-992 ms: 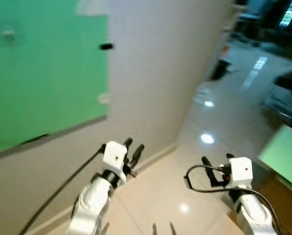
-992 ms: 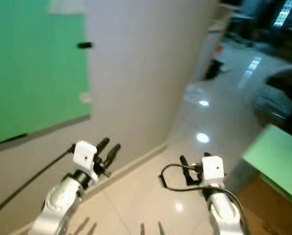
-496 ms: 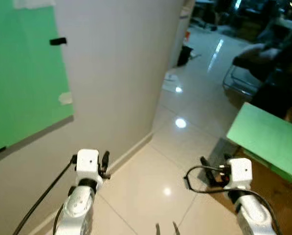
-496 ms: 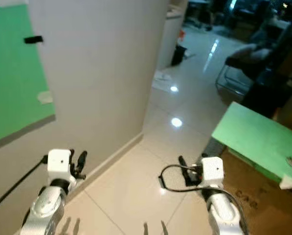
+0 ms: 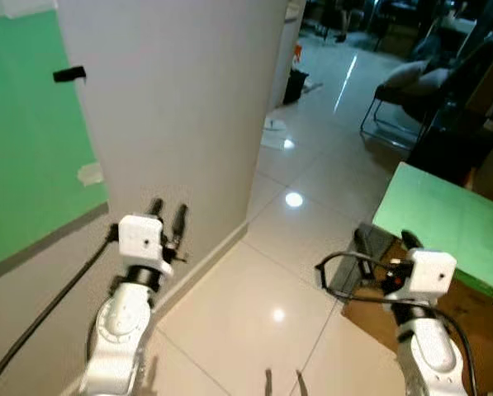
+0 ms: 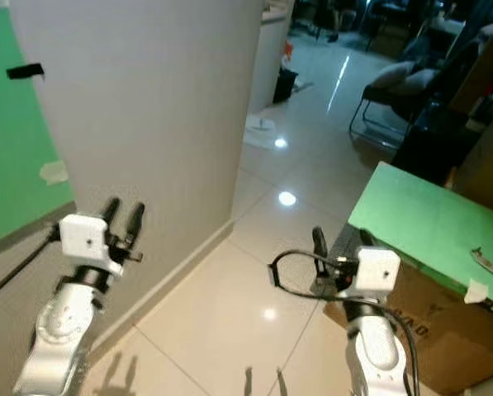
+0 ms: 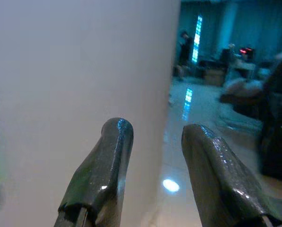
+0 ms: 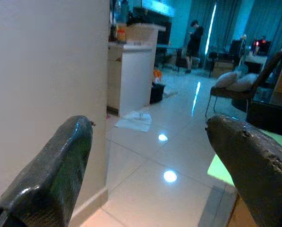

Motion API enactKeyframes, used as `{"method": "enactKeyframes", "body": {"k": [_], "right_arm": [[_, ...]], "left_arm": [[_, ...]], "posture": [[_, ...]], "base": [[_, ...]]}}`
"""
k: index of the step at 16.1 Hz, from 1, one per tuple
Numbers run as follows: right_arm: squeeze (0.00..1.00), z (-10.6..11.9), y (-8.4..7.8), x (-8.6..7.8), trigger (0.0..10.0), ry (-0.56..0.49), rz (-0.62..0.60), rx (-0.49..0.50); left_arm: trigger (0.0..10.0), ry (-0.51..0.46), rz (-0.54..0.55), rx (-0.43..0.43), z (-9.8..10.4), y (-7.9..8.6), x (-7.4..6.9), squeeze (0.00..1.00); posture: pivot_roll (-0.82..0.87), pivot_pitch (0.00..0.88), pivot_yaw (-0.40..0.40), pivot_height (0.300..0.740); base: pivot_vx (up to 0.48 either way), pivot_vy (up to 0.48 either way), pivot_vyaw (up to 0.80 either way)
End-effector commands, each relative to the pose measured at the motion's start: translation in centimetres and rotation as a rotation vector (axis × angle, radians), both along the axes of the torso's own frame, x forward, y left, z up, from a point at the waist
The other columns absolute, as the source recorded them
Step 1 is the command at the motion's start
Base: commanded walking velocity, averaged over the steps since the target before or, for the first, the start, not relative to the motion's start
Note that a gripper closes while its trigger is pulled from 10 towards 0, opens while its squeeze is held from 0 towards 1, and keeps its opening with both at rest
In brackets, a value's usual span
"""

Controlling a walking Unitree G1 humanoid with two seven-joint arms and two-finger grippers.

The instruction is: Hang keys on a hook

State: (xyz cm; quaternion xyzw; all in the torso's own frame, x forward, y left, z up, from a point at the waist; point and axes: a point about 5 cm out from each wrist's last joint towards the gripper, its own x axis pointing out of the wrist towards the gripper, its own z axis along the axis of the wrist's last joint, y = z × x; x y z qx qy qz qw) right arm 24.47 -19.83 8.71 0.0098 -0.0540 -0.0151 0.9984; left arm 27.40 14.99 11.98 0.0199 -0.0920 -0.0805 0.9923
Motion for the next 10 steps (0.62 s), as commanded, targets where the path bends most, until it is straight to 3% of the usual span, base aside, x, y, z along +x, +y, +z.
{"method": "enactKeyframes", "body": {"k": [1, 4, 8, 10], "right_arm": [[0.02, -0.9, -0.5, -0.5, 10.0, 0.057, -0.032, 0.002], [0.02, -1.3, 0.0, -0.7, 10.0, 0.087, -0.009, -0.005], [0.02, -1.3, 0.6, -0.4, 10.0, 0.101, 0.028, -0.025], [0.02, -1.0, 0.8, -0.1, 10.0, 0.094, 0.041, -0.034]], "left_arm": [[10.0, 0.011, -0.096, -0.002, -0.2, -1.6, 0.3, 0.00], [10.0, 0.021, -0.191, 0.037, -0.5, -2.6, 0.3, 0.00], [10.0, 0.066, -0.181, 0.029, -1.6, -2.2, 0.2, 0.00], [10.0, 0.143, -0.142, 0.079, -3.2, -1.5, 0.0, 0.00]], "posture": [[-0.09, 0.000, -0.067, 0.740], [-0.11, 0.000, -0.072, 0.740], [-0.08, 0.000, -0.077, 0.740], [-0.09, 0.000, -0.075, 0.740]], "base": [[0.000, -0.424, -0.63], [0.000, -0.417, -0.63], [0.000, -0.416, -0.63], [0.000, -0.469, -0.63]]}}
